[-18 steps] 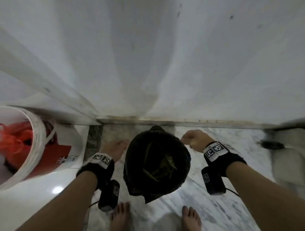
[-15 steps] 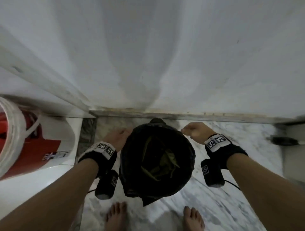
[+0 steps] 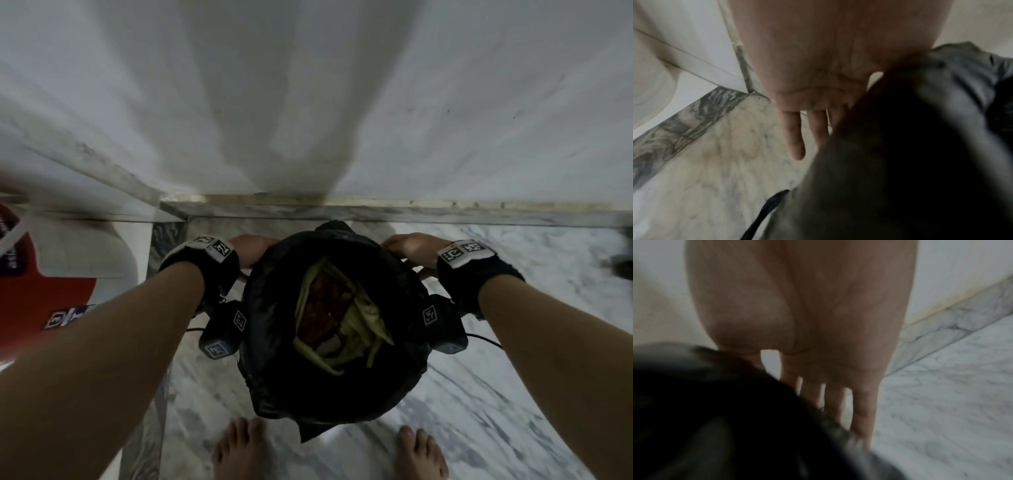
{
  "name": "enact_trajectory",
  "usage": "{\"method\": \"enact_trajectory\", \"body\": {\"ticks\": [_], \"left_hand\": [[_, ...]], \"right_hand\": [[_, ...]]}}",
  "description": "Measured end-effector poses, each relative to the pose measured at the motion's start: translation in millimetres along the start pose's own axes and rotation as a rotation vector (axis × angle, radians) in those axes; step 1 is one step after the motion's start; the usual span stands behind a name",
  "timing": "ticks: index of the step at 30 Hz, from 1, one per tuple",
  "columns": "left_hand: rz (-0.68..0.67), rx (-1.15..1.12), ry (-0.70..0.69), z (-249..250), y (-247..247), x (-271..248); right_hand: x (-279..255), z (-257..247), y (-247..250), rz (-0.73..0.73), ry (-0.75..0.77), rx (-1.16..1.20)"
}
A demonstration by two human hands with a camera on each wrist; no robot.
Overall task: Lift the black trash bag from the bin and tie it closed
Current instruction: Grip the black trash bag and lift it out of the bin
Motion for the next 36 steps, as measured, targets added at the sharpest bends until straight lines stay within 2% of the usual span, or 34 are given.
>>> {"method": "enact_trajectory", "body": {"ticks": [4,6,8,11,13,16,19,21,23,24,27,29,31,33,36], "left_hand": [[-0.059,0.009,0.017,-2.8,7.6,7.4],[-0.057,0.08,-0.02,-1.9,11.2,10.7],[0.028,0.029,-0.058,3.5,14.1,10.2],[0.051,-0.15,-0.125,12.4,18.1,3.4],[0.065,-0.186,-0.165,19.0,23.3,-3.2],[0.233,-0.097,-0.283,28.0,37.2,-19.9],[0.375,-0.026,-0.378,22.7,45.3,-52.3],[0.291,0.161,-0.378,7.7,38.6,-75.2],[0.141,0.544,-0.345,-14.6,29.1,-92.6],[0.107,0.72,-0.318,-25.6,28.1,-98.8],[0.12,0.996,-0.184,-60.1,38.5,-112.6],[0.161,1.093,-0.071,-84.3,47.4,-123.1],[0.191,1.034,-0.025,-102.8,54.2,-134.0],[0.193,0.732,-0.001,-116.8,64.7,-145.0],[0.27,0.254,0.014,-137.7,84.5,-159.3]], "right_hand": [[0.8,11.5,0.5,-0.039,-0.005,-0.05],[1.1,10.5,5.3,0.027,0.065,-0.14],[-1.4,3.1,12.7,0.135,0.134,-0.18],[-10.1,-12.4,24.8,0.301,0.251,0.037],[-23.2,-25.0,32.9,0.359,0.34,0.151],[-43.2,-37.8,36.7,0.371,0.467,0.208],[-69.7,-38.9,28.2,0.442,0.577,-0.016],[-84.5,-28.5,18.2,0.43,0.534,-0.215],[-98.1,-14.5,8.0,0.336,0.403,-0.358],[-104.7,-7.5,2.5,0.276,0.345,-0.428],[-121.8,13.4,-9.9,0.17,0.248,-0.653],[-133.6,26.9,-10.5,0.183,0.184,-0.62],[-145.8,40.1,-6.9,0.19,0.104,-0.524],[-160.0,50.9,-4.2,0.149,0.041,-0.428],[-184.2,65.2,1.0,0.084,-0.013,-0.27]]}}
Point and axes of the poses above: each hand's wrist, its own x-axis towards the middle knuckle, its own y-axis out of the back of the hand, z = x × y, the point moved 3 cm from there along x, towards the middle knuckle, and after that the axes turned 1 degree about -x, right-handed, at the moved point
